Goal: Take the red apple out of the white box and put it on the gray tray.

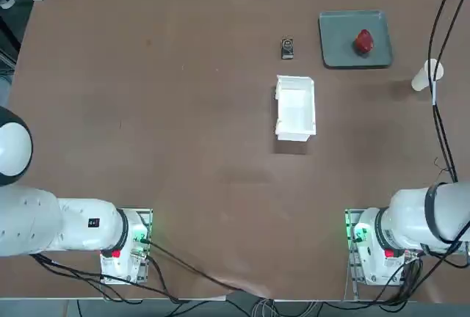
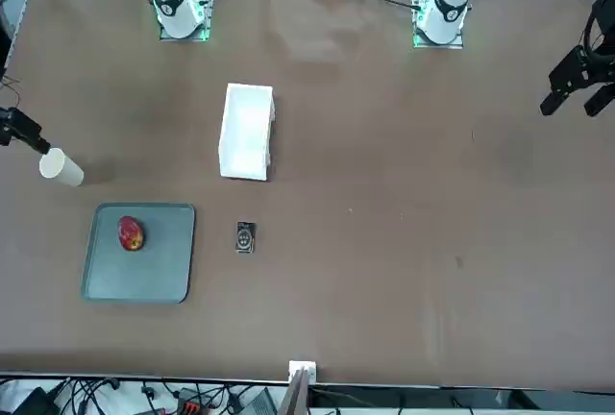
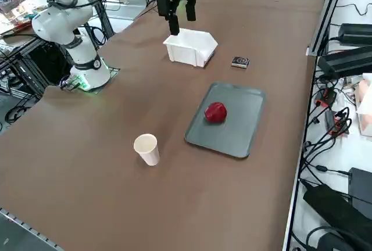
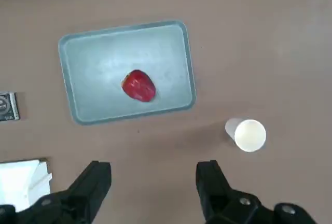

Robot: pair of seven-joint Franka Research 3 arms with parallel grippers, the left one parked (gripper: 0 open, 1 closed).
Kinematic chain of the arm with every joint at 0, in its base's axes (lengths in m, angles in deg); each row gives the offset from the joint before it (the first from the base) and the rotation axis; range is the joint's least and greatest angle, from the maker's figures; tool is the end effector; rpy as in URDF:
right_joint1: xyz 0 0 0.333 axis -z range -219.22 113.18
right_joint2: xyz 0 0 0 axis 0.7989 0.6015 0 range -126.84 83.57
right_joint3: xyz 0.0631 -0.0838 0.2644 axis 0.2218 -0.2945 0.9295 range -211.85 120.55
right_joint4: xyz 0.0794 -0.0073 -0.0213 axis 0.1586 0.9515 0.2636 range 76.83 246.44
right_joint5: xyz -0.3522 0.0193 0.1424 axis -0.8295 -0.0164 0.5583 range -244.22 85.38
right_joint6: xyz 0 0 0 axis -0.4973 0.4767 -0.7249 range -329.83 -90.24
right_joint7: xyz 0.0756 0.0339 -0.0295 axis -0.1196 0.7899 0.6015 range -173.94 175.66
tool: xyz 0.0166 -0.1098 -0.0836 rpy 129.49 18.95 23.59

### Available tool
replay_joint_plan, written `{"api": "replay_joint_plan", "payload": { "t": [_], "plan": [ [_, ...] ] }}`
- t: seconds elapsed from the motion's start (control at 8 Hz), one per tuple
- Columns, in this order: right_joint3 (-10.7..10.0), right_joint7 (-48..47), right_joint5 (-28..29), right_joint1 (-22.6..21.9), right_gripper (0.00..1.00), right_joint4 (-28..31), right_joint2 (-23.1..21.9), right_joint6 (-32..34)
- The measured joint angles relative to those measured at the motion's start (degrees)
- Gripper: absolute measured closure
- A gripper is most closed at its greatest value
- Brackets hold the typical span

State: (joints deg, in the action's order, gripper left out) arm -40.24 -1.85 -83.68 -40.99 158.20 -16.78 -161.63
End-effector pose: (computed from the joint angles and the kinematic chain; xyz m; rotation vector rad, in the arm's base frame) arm 0.5728 -0.0779 0.5403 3.0622 -0.2416 0.0955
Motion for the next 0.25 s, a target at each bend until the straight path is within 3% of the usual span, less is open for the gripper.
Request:
{"api": "replay_joint_plan", "payload": {
  "t": [0.25],
  "plan": [
    [-0.1, -0.1, 0.0, 0.2, 0.00, -2.6, 0.0, 2.9]
  ]
}}
